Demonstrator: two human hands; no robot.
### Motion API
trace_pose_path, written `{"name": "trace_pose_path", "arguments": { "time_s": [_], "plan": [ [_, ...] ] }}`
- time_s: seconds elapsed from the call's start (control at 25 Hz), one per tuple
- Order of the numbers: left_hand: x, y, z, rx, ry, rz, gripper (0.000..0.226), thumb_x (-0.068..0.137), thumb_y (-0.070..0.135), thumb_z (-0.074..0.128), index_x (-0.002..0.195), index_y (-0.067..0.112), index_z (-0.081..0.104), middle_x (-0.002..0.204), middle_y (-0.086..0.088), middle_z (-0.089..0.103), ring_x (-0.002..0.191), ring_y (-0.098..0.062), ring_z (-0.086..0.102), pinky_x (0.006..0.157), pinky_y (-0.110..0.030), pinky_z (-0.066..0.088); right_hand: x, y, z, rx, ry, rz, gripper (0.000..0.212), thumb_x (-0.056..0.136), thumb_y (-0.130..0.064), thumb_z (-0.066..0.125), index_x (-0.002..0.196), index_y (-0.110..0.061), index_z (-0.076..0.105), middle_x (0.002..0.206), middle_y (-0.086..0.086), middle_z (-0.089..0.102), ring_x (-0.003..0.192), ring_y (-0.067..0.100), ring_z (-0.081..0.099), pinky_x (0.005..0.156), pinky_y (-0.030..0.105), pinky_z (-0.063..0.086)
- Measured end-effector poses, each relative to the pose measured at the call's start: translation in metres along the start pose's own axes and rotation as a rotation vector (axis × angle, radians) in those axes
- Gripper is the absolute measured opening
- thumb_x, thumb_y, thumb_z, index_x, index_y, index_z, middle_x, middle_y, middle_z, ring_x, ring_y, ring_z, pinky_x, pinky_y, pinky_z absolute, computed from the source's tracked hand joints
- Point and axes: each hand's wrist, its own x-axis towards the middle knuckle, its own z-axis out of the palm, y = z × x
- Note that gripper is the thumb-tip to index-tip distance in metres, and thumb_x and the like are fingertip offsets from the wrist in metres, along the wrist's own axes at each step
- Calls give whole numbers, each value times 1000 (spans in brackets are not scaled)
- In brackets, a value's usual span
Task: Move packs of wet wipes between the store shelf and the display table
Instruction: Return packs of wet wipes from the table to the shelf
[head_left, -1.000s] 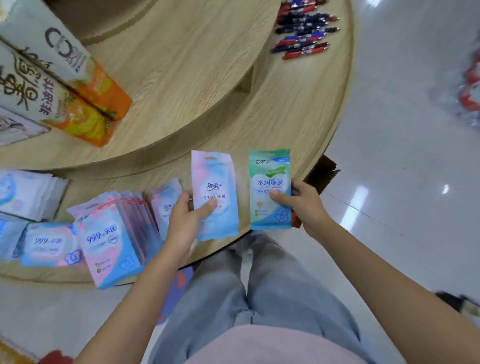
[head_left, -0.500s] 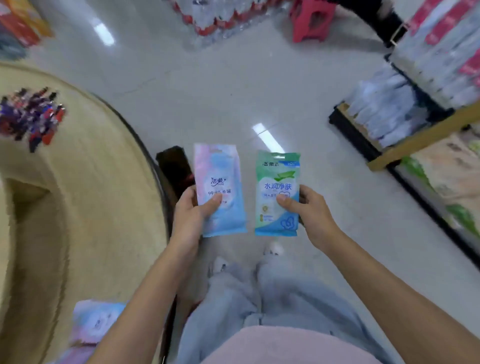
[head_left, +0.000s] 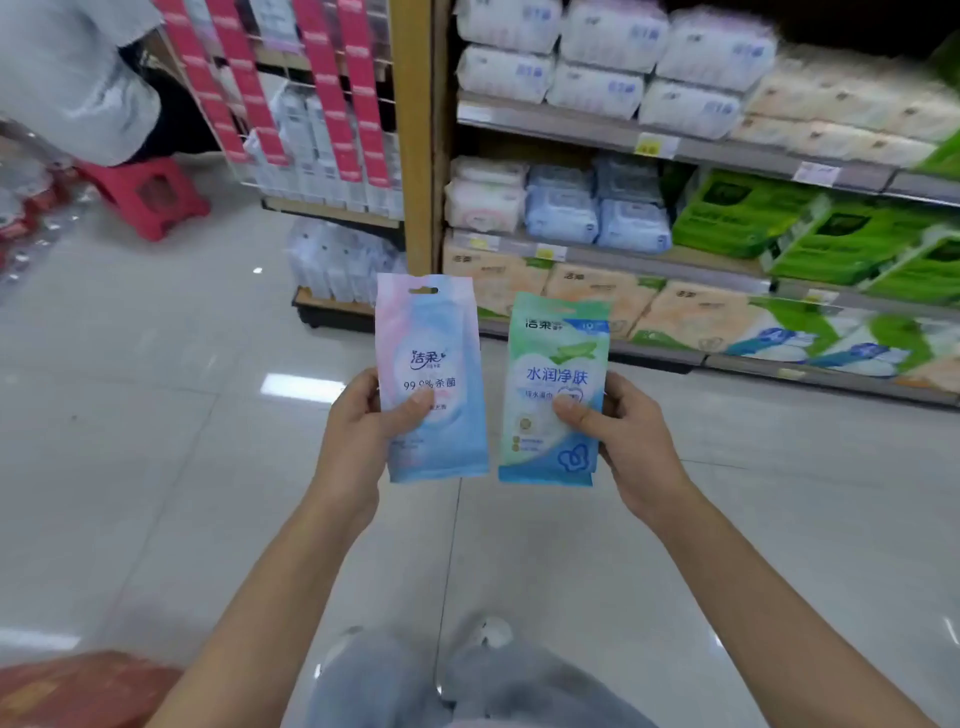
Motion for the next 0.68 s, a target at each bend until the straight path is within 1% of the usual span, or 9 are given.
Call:
{"name": "trace_pose_path", "arguments": {
  "time_s": [0.08, 0.12, 0.2, 0.32, 0.4, 0.44, 0.56, 0.68],
  "plan": [
    [29, 21, 61, 14, -101, 41, 30, 81, 6, 66, 110, 5, 61, 100, -6, 73, 80, -16, 71, 59, -22, 53, 19, -38, -44, 46, 79, -87, 21, 79, -2, 67, 96, -13, 63, 83, -5, 76, 74, 13, 72, 60, 22, 56],
    [43, 30, 88, 17, -147, 57, 30, 81, 6, 66, 111, 7, 62, 99, -4, 74, 80, -15, 71, 58, -21, 53, 29, -54, -63, 65, 114, -126, 21, 79, -2, 67, 96, -13, 64, 84, -5, 76, 75, 13, 72, 62, 23, 56],
    [71, 46, 136, 25, -219, 82, 30, 81, 7, 66, 111, 9, 62, 100, -2, 74, 85, -17, 71, 61, -22, 55, 51, -79, -96, 103, 176, -190, 22, 78, -2, 67, 96, -13, 64, 86, -4, 75, 78, 14, 72, 64, 26, 58],
    [122, 64, 206, 37, -310, 115, 27, 79, 9, 67, 105, 15, 63, 97, 2, 75, 86, -17, 71, 67, -26, 57, 92, -114, -139, 147, 282, -256, 24, 73, -5, 69, 96, -11, 64, 87, -1, 75, 78, 18, 72, 66, 29, 59],
    [159, 81, 249, 39, -361, 146, 31, 76, 11, 68, 106, 14, 63, 98, 1, 75, 88, -18, 71, 74, -30, 58, 125, -141, -163, 160, 326, -301, 29, 69, -10, 71, 98, -9, 64, 88, 0, 75, 79, 19, 72, 65, 30, 60],
    [176, 91, 270, 39, -382, 162, 33, 74, 12, 68, 107, 13, 62, 97, 1, 75, 88, -17, 71, 74, -29, 58, 141, -156, -175, 157, 342, -324, 33, 67, -13, 71, 99, -8, 64, 90, 2, 75, 80, 21, 72, 67, 31, 60],
    [225, 130, 333, 59, -460, 210, 36, 69, 16, 69, 105, 13, 62, 93, 2, 76, 83, -15, 71, 63, -22, 57, 189, -207, -208, 161, 386, -422, 35, 65, -16, 71, 98, -9, 65, 92, 2, 75, 82, 22, 72, 67, 32, 60],
    [263, 167, 391, 76, -518, 250, 39, 64, 19, 68, 103, 16, 62, 90, 6, 76, 80, -12, 72, 62, -20, 56, 231, -255, -240, 170, 415, -505, 30, 65, -16, 71, 94, -13, 65, 86, -1, 76, 77, 18, 72, 65, 30, 60]
  ]
}}
